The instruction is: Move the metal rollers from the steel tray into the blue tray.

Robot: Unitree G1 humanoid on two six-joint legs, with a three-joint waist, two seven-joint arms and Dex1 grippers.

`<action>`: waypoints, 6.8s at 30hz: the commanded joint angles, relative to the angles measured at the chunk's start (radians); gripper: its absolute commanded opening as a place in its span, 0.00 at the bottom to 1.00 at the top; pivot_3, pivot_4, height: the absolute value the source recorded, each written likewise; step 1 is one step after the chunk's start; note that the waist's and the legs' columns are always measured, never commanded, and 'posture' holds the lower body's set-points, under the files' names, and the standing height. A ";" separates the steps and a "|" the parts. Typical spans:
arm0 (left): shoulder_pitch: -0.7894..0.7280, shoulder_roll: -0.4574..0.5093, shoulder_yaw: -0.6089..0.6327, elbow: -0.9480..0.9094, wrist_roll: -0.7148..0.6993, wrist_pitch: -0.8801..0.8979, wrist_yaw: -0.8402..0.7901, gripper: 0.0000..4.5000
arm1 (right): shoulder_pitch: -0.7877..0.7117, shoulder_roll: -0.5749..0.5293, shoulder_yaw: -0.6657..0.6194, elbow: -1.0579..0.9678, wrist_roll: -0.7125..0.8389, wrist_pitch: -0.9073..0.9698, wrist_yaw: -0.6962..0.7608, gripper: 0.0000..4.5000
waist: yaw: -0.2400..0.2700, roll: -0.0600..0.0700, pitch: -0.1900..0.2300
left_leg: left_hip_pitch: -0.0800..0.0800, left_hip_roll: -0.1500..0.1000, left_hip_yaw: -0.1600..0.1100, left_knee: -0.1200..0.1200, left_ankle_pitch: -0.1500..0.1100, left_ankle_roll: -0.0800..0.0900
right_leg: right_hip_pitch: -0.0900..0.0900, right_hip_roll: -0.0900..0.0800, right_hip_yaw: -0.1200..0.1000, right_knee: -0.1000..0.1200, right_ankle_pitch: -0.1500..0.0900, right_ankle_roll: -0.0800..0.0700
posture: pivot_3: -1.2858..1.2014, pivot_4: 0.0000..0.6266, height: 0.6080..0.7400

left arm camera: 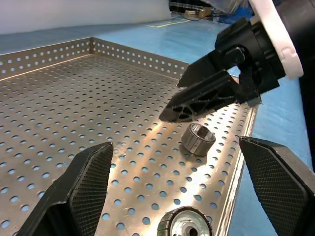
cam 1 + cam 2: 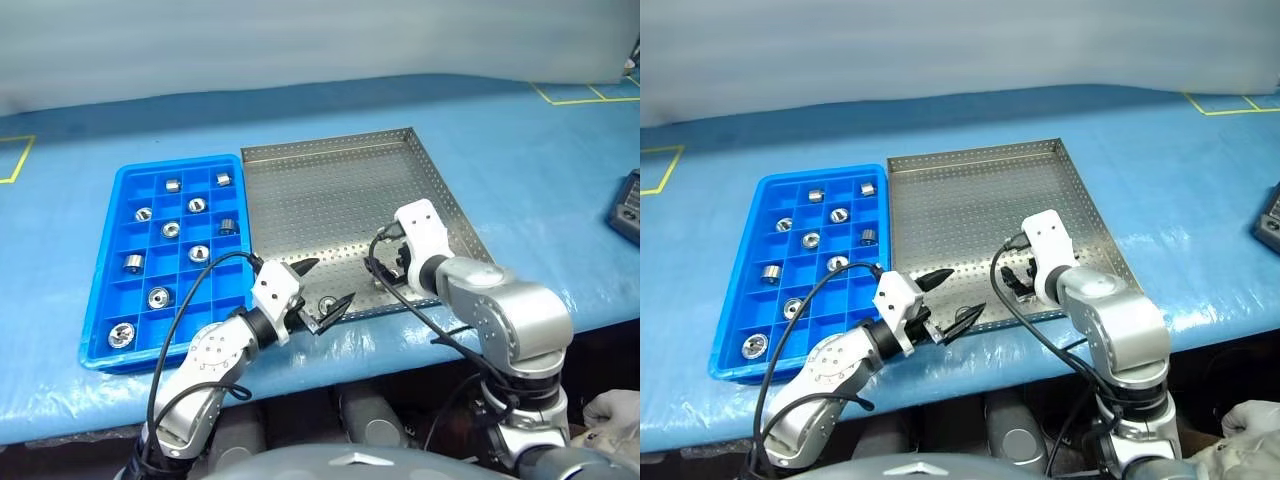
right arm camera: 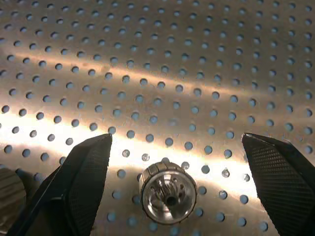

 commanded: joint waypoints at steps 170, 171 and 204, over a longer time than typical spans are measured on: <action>0.309 -0.093 0.300 -0.209 0.137 -0.233 0.346 1.00 | -0.385 -0.039 0.349 0.362 0.332 -0.450 -0.114 0.18 | 0.144 -0.001 -0.003 | 0.000 0.001 -0.001 0.003 0.000 0.001 | 0.002 0.001 -0.002 -0.001 0.001 -0.002 | 0.61 0.24 1.00; 0.320 -0.096 0.305 -0.217 0.140 -0.234 0.351 1.00 | -0.389 -0.028 0.360 0.379 0.313 -0.479 -0.096 0.18 | 0.153 -0.001 -0.003 | 0.000 0.001 -0.001 0.003 0.000 0.001 | 0.002 0.001 -0.002 -0.001 0.001 -0.002 | 0.62 0.24 1.00; 0.764 -0.153 0.327 -0.336 0.085 -0.386 0.309 1.00 | -0.240 0.239 0.479 0.463 0.200 -0.557 0.162 0.18 | 0.286 -0.003 -0.001 | -0.002 0.001 0.000 -0.002 0.000 0.000 | -0.004 0.000 -0.003 -0.003 -0.004 -0.009 | 0.69 0.24 1.00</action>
